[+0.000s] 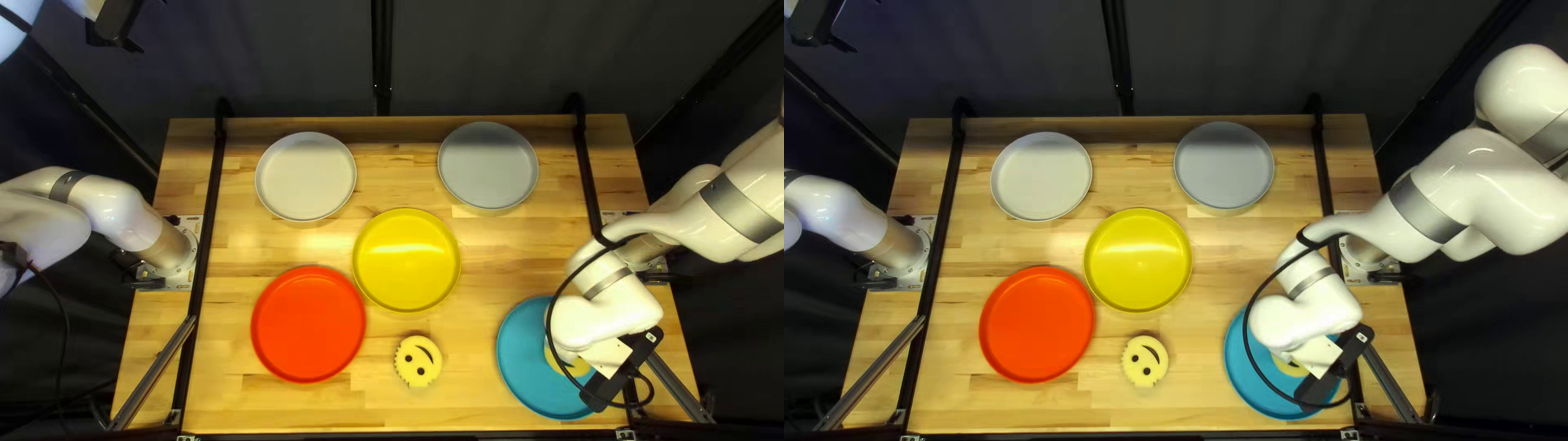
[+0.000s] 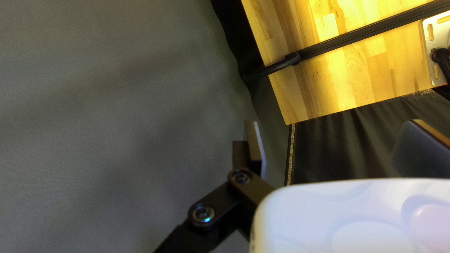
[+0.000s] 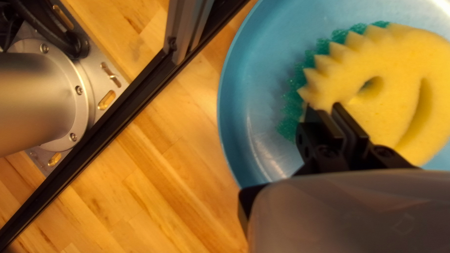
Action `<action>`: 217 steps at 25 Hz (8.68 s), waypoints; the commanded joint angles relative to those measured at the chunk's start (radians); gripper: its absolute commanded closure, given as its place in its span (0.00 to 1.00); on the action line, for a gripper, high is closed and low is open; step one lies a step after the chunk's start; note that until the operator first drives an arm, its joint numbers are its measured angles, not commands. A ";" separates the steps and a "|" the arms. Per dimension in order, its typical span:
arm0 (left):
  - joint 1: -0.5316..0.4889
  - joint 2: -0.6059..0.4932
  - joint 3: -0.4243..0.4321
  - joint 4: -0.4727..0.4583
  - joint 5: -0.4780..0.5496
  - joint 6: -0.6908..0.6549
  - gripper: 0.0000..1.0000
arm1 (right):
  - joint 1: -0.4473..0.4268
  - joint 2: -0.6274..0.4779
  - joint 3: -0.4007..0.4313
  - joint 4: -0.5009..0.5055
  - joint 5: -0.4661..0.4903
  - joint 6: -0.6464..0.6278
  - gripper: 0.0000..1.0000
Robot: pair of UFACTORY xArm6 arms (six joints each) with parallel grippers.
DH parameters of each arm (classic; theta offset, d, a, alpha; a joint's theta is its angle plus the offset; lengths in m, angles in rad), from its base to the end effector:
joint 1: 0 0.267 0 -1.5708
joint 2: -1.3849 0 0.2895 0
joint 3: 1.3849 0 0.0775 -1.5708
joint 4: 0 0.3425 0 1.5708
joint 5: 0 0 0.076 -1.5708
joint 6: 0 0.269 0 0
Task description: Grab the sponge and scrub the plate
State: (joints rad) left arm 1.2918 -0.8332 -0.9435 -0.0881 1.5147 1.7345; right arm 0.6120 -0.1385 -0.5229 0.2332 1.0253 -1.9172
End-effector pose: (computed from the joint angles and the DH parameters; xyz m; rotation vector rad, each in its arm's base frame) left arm 0.1016 0.2702 0.4047 -2.8091 0.6420 -0.1494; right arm 0.1913 0.1880 0.0582 -1.0415 -2.5685 0.2546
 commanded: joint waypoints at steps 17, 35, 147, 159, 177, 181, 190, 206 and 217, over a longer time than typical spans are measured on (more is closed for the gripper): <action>0.000 0.000 0.000 0.000 0.000 0.000 0.00 | 0.111 0.150 -0.196 0.022 0.033 0.100 1.00; 0.000 0.000 0.000 0.000 0.000 0.000 0.00 | -0.165 -0.135 -0.026 -0.003 -0.033 0.313 1.00; 0.000 0.000 0.000 0.000 0.000 0.000 0.00 | -0.514 0.721 -0.988 -0.250 0.034 0.348 1.00; 0.000 0.000 0.000 0.000 0.000 0.000 0.00 | -0.534 0.560 -0.709 -0.217 -0.055 0.332 1.00; 0.000 0.000 0.000 0.000 0.000 0.000 0.00 | -0.576 0.433 -0.495 -0.170 -0.118 0.321 1.00; 0.000 0.000 0.000 0.000 0.000 0.000 0.00 | -0.579 0.475 -0.565 -0.180 -0.095 0.318 1.00; 0.000 0.000 0.000 0.000 0.000 0.000 0.00 | -0.606 0.585 -0.740 -0.198 -0.035 0.280 1.00; 0.000 0.000 0.000 0.000 0.000 0.000 0.00 | -0.658 0.639 -0.815 -0.197 -0.023 0.229 1.00; 0.000 0.000 0.000 0.000 0.000 0.000 0.00 | -0.687 0.510 -0.592 -0.164 -0.104 0.213 1.00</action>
State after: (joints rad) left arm 1.2917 -0.8332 -0.9435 -0.0881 1.5147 1.7345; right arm -0.0710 0.3960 -1.1513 0.0620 0.9363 -1.7035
